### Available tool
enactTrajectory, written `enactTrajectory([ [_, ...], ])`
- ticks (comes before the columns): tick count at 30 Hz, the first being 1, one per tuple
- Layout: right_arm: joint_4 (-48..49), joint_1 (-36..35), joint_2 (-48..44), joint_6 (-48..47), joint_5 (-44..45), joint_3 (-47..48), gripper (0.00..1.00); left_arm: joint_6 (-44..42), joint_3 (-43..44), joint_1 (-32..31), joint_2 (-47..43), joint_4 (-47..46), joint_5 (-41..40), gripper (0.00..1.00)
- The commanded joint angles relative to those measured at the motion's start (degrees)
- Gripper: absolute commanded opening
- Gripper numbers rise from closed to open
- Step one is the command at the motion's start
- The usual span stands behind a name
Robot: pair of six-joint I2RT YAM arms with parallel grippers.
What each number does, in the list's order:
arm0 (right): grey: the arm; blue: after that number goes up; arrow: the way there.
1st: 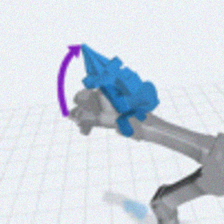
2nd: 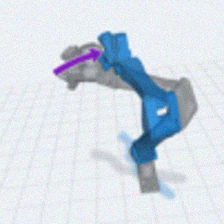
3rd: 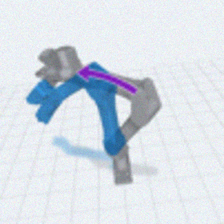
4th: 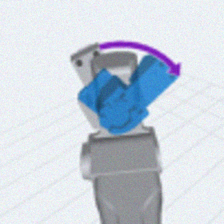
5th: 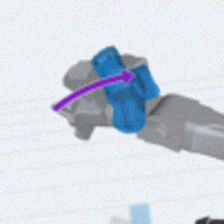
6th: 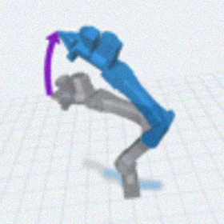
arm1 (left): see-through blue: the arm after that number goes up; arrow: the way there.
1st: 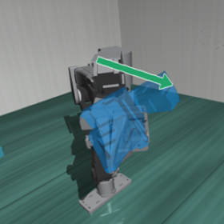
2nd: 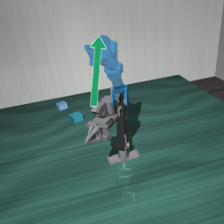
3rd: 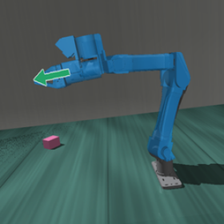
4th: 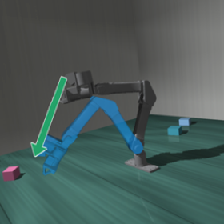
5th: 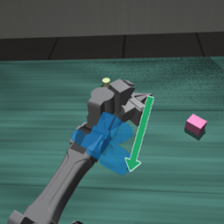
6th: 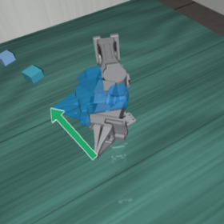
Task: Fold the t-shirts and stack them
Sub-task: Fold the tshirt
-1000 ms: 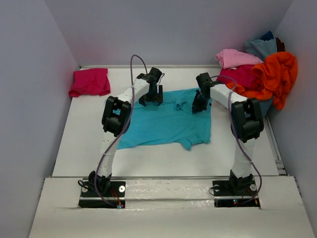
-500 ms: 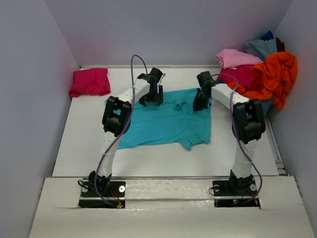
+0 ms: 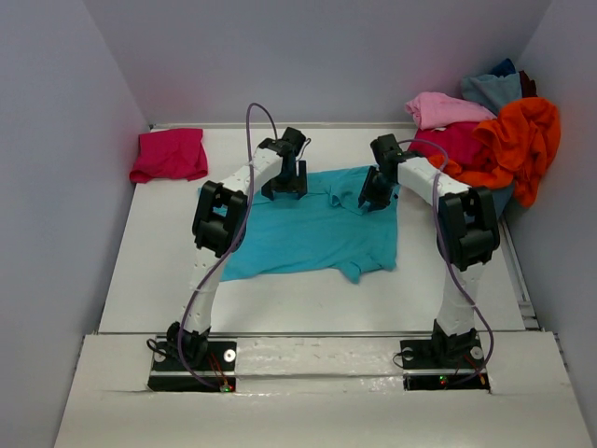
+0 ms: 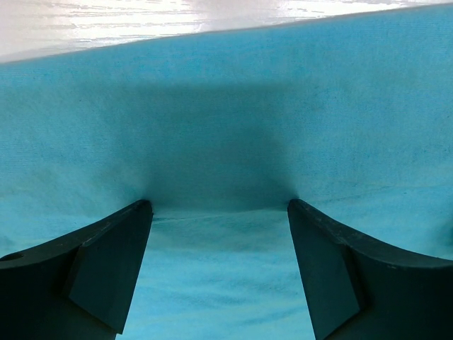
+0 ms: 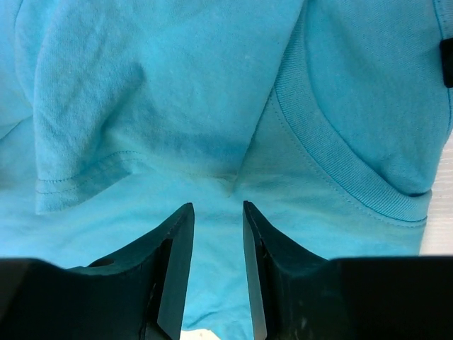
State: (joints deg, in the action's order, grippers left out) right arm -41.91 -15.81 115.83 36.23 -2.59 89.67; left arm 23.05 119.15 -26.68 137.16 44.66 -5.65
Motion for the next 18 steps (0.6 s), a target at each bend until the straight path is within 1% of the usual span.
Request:
enactTrajectory([
  [1, 1.7, 0.3, 1.4, 0.1, -1.2, 2.0, 0.38, 0.1, 0.3, 0.7, -0.1, 3.1, -0.5, 0.92],
  [14, 3.9, 0.3, 4.2, 0.6, -2.9, 0.9, 0.35, -0.1, 0.3, 1.2, -0.1, 3.0, -0.2, 0.92],
  [18, 3.2, 0.3, 4.8, 0.4, -2.4, 2.5, 0.30, -0.2, 0.5, 1.2, 0.1, 3.0, -0.2, 0.92],
])
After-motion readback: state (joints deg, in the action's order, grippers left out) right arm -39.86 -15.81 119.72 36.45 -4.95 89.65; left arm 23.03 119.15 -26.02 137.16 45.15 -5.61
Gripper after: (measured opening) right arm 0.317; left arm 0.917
